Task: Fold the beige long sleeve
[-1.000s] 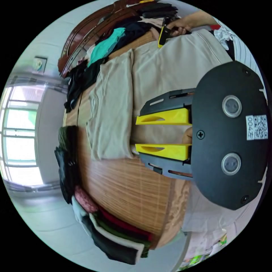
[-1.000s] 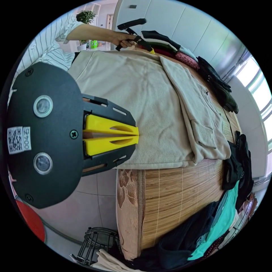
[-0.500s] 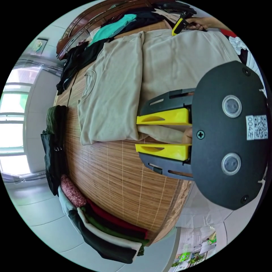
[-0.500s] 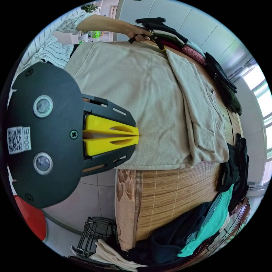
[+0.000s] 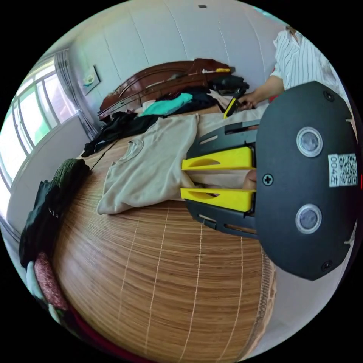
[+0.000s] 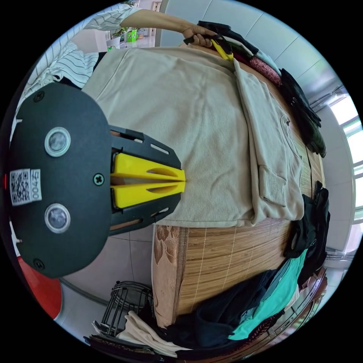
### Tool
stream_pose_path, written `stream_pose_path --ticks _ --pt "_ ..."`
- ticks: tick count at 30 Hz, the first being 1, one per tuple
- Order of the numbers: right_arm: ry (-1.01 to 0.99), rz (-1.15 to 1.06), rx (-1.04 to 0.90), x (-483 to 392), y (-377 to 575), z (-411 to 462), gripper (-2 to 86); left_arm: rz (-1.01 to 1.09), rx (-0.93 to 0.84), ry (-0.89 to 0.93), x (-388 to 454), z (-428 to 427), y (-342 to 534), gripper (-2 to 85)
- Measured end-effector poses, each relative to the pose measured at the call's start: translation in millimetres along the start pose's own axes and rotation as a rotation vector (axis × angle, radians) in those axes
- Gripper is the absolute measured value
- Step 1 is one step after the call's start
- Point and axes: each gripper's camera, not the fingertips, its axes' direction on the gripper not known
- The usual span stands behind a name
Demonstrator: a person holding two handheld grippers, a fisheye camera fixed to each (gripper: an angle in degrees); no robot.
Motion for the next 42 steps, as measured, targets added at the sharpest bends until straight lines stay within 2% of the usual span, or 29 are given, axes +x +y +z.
stream_pose_path --ticks 3,8,17,25,30,34,39,42 --pt "0.006 -0.001 0.0 -3.5 -0.9 0.1 -0.7 0.037 -0.023 -0.014 16.3 -20.4 10.6 5.8" --pt "0.021 -0.007 -0.001 -10.1 -2.8 0.1 -0.7 0.134 -0.016 -0.188 81.5 -21.2 62.1 3.7" --pt "0.034 -0.009 -0.003 -18.0 -5.9 -0.1 -0.6 0.219 -0.032 -0.168 146.2 17.6 110.8 6.8" --pt "0.049 -0.016 -0.004 -24.0 -8.5 -0.5 -0.6 0.177 -0.029 -0.131 150.4 65.7 151.4 4.8" --pt "0.045 -0.014 -0.005 -24.8 -10.0 -1.2 -0.6 0.362 0.033 -0.399 215.9 68.8 190.9 2.1" --pt "0.061 -0.021 -0.006 -28.3 -11.3 -1.4 -0.7 0.444 -0.064 -0.605 188.2 138.2 228.2 1.5" --pt "0.068 -0.022 -0.006 -29.9 -12.5 -2.4 -0.7 0.533 -0.03 -0.707 209.1 183.9 263.5 1.2" --pt "0.07 -0.025 -0.005 -30.2 -13.1 -3.1 -0.7 0.525 -0.042 -0.673 223.3 181.9 274.2 1.1"
